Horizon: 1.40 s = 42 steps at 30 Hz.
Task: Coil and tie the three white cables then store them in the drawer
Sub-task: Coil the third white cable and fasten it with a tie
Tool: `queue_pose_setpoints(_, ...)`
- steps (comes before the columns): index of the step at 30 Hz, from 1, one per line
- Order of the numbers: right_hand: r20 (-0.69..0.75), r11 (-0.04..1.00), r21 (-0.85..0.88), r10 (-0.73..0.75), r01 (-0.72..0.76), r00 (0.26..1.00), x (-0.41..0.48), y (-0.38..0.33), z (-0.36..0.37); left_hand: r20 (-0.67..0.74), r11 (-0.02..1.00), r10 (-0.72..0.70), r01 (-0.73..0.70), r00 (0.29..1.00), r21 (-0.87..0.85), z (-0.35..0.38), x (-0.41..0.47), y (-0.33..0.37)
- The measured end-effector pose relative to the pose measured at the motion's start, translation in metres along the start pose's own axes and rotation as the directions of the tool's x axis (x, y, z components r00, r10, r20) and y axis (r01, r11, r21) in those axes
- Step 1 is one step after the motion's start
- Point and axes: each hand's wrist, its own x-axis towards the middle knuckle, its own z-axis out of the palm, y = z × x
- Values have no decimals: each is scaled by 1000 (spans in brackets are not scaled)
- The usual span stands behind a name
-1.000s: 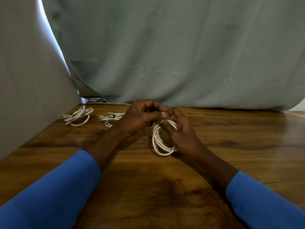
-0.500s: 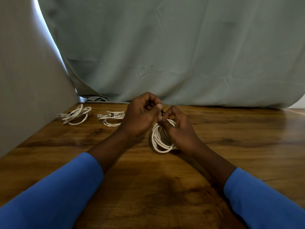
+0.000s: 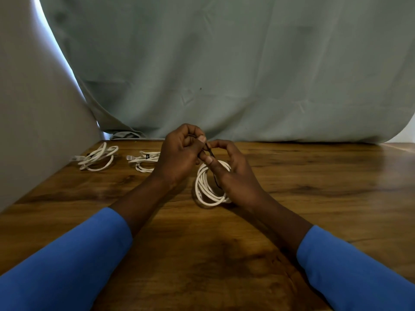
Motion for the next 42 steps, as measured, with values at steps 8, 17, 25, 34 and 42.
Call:
queue_pose_setpoints(8,-12,957,267,125,-117,992,2,2,0,97,969,153,-169,983,178,-1,0,-1)
queue_pose_setpoints(17,21,933,318,169,-167,985,2,0,1,-46,993,103,-100,994,58,-1,5,2)
queue_pose_setpoints(25,142,923,290,219,-252,965,-1,0,4,-316,996,14,-39,949,-74,-26,23,4)
queue_pose_setpoints(34,167,914,293,241,-282,956,-1,2,5,-366,990,-77,26,927,-141,-33,26,0)
queue_pose_setpoints(42,80,893,373,239,-251,968,-1,0,3,164,974,-218,224,962,-21,-9,2,-10)
